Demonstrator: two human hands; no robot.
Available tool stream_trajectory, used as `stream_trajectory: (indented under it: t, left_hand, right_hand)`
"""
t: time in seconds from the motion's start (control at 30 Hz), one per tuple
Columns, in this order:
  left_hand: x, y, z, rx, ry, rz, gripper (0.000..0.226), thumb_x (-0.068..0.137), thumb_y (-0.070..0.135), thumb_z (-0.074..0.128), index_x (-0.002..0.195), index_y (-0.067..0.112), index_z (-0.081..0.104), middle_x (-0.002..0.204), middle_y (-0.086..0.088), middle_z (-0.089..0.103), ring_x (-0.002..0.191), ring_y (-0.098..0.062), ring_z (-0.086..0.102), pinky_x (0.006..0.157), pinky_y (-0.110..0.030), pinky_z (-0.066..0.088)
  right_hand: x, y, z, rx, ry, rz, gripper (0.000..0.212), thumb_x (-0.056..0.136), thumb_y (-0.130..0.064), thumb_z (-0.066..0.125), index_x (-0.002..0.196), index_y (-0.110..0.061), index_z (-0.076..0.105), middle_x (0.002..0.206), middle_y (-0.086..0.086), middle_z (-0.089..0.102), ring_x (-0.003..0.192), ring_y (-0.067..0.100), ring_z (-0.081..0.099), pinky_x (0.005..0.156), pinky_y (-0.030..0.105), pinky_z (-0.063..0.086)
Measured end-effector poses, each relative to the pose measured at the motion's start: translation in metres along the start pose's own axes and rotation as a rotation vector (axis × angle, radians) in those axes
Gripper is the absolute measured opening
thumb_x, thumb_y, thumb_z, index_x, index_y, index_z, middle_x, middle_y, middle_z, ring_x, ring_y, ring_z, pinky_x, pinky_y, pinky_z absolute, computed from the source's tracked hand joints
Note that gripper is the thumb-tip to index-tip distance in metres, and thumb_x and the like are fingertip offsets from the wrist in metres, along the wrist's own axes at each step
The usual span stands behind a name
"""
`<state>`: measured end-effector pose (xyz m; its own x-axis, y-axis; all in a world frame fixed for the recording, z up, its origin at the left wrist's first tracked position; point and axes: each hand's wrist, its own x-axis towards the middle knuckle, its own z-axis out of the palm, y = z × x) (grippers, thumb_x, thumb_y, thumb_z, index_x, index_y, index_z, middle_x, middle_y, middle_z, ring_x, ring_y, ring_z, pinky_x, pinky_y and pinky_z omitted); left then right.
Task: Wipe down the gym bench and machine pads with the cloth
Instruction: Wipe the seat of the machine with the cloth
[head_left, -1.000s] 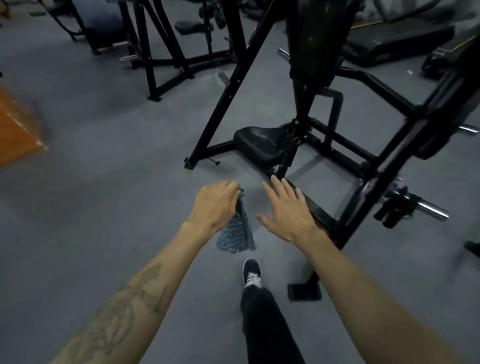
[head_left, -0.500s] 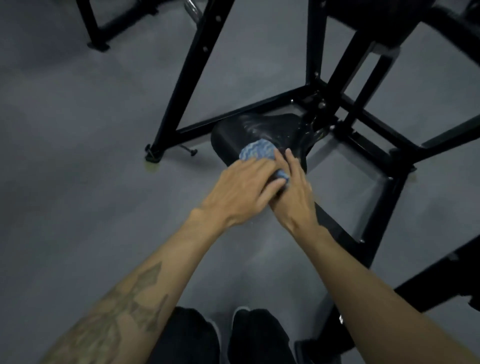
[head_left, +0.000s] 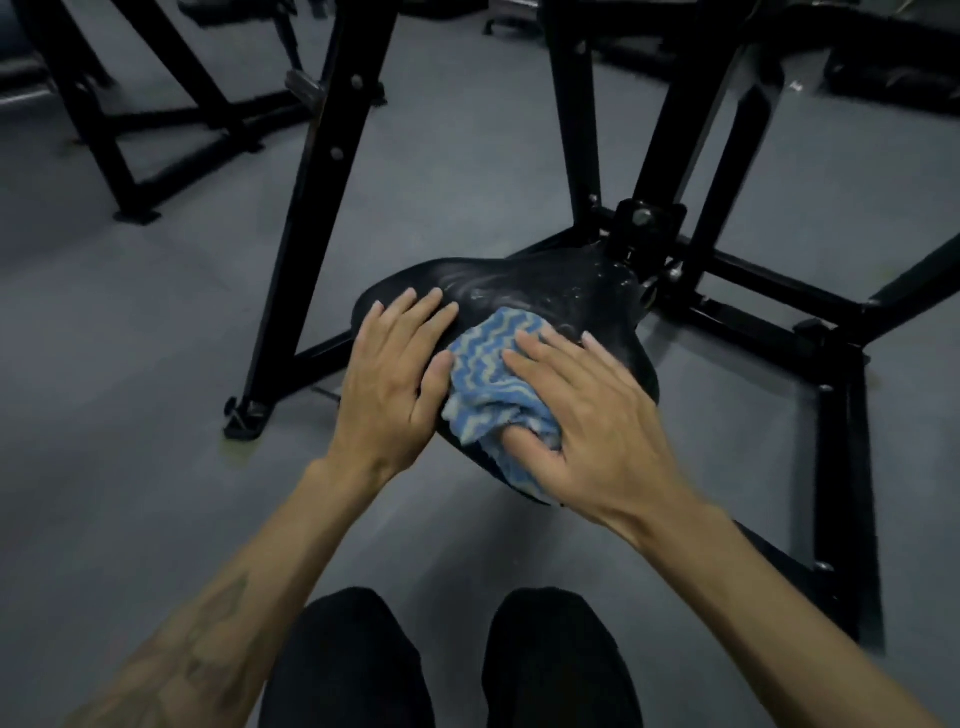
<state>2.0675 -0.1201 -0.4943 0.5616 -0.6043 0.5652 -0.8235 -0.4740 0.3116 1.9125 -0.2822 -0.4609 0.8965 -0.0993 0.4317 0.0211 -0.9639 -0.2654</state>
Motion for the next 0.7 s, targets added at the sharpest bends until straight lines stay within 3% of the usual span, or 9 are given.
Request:
stream_trajectory:
  t: [0.1,0.23,0.3,0.4,0.53,0.6,0.7]
  left_hand:
    - [-0.003,0.0,0.004,0.008,0.036,-0.005,0.049,0.107,0.033,0.03,0.141,0.01,0.058,0.152,-0.006,0.052,0.148,-0.024,0.038,0.126,-0.05,0.019]
    - [-0.001,0.001,-0.004,0.036,-0.03,0.006,0.057,0.109,0.04,0.021,0.142,0.01,0.058,0.152,-0.008,0.052,0.147,-0.027,0.039,0.126,-0.05,0.02]
    - [-0.001,-0.001,-0.004,0.028,-0.034,0.019,0.06,0.109,0.042,0.018,0.143,0.012,0.057,0.152,-0.007,0.051,0.148,-0.026,0.038,0.126,-0.048,0.019]
    - [-0.001,-0.003,-0.003,0.001,-0.03,0.011,0.062,0.109,0.046,0.016,0.145,0.014,0.055,0.155,-0.004,0.049,0.149,-0.023,0.036,0.127,-0.045,0.016]
    - [-0.003,0.001,-0.003,-0.032,-0.019,-0.031,0.062,0.11,0.046,0.014,0.149,0.016,0.051,0.158,-0.001,0.044,0.153,-0.02,0.029,0.128,-0.044,0.012]
    - [-0.005,0.003,-0.001,-0.044,-0.018,-0.052,0.062,0.109,0.046,0.013,0.149,0.016,0.051,0.159,-0.001,0.043,0.154,-0.019,0.026,0.129,-0.04,0.008]
    - [-0.006,0.005,-0.001,-0.038,-0.019,-0.058,0.057,0.109,0.044,0.02,0.148,0.016,0.051,0.16,-0.001,0.042,0.155,-0.018,0.024,0.129,-0.04,0.009]
  right_hand:
    - [0.007,-0.017,-0.002,-0.115,-0.093,0.103,0.074,0.09,-0.071,0.033,0.142,-0.024,0.055,0.149,0.004,0.053,0.143,0.023,0.042,0.119,0.046,0.03]
    - [0.024,-0.041,-0.001,-0.21,-0.25,0.144,0.079,0.088,-0.065,0.017,0.152,-0.025,0.039,0.159,0.007,0.039,0.148,0.03,0.032,0.12,0.047,0.025]
    - [0.024,-0.042,0.001,-0.188,-0.221,0.136,0.078,0.087,-0.061,0.02,0.151,-0.024,0.043,0.158,0.007,0.041,0.147,0.028,0.035,0.121,0.045,0.024]
    - [0.006,-0.032,-0.004,-0.173,-0.126,0.146,0.067,0.087,-0.053,0.034,0.139,-0.018,0.06,0.145,0.007,0.056,0.136,0.024,0.05,0.115,0.041,0.035]
    - [-0.029,-0.043,-0.003,-0.268,-0.13,0.211,0.065,0.087,-0.045,0.039,0.138,-0.01,0.059,0.142,0.017,0.057,0.132,0.035,0.053,0.11,0.05,0.044]
    - [-0.018,-0.047,0.004,-0.29,-0.148,0.221,0.066,0.088,-0.047,0.036,0.141,-0.013,0.056,0.145,0.017,0.054,0.134,0.036,0.051,0.111,0.05,0.042]
    - [0.004,-0.036,-0.001,-0.222,-0.184,0.243,0.07,0.088,-0.056,0.028,0.148,-0.027,0.048,0.156,0.005,0.043,0.146,0.023,0.037,0.121,0.042,0.027]
